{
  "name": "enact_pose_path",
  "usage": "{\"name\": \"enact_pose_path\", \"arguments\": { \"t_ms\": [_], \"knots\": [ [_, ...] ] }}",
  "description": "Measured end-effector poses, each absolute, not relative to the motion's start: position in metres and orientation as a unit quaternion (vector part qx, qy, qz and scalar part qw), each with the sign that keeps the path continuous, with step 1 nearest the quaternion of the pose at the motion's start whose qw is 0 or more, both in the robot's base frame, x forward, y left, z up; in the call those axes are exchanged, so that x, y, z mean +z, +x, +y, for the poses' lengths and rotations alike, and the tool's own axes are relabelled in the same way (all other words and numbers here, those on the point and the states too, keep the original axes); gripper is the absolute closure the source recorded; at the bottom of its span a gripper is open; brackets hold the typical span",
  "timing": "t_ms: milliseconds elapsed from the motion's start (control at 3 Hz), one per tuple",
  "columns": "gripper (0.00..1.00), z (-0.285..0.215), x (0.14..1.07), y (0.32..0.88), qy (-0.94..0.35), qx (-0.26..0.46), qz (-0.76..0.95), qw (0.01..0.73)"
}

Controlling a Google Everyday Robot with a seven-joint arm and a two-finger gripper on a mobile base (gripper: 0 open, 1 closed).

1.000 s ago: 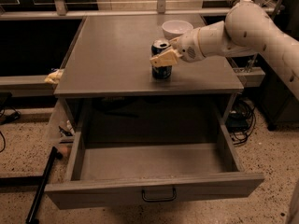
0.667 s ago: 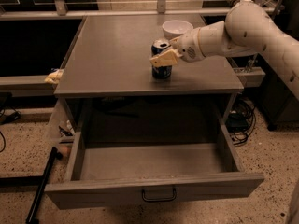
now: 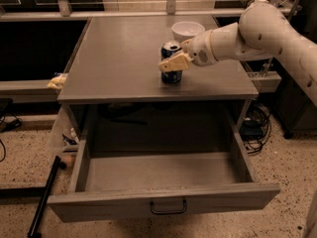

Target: Pick pepsi can from top drawer and place on counter

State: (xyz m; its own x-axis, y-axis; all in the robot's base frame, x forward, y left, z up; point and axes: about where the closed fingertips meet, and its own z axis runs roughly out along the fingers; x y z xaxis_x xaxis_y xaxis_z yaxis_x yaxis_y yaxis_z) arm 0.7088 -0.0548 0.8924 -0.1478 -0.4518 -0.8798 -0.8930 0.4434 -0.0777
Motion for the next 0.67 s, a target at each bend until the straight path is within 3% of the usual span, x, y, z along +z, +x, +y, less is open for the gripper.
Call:
{"name": "enact_pose_path", "arguments": {
  "t_ms": [333,667],
  "knots": [
    [0.00,-0.0547,0.8924,0.7088,-0.468,0.243,0.718,0.455],
    [0.00,-0.0547,0.8924,0.7088,-0.468,0.243,0.718,0.455]
  ]
}}
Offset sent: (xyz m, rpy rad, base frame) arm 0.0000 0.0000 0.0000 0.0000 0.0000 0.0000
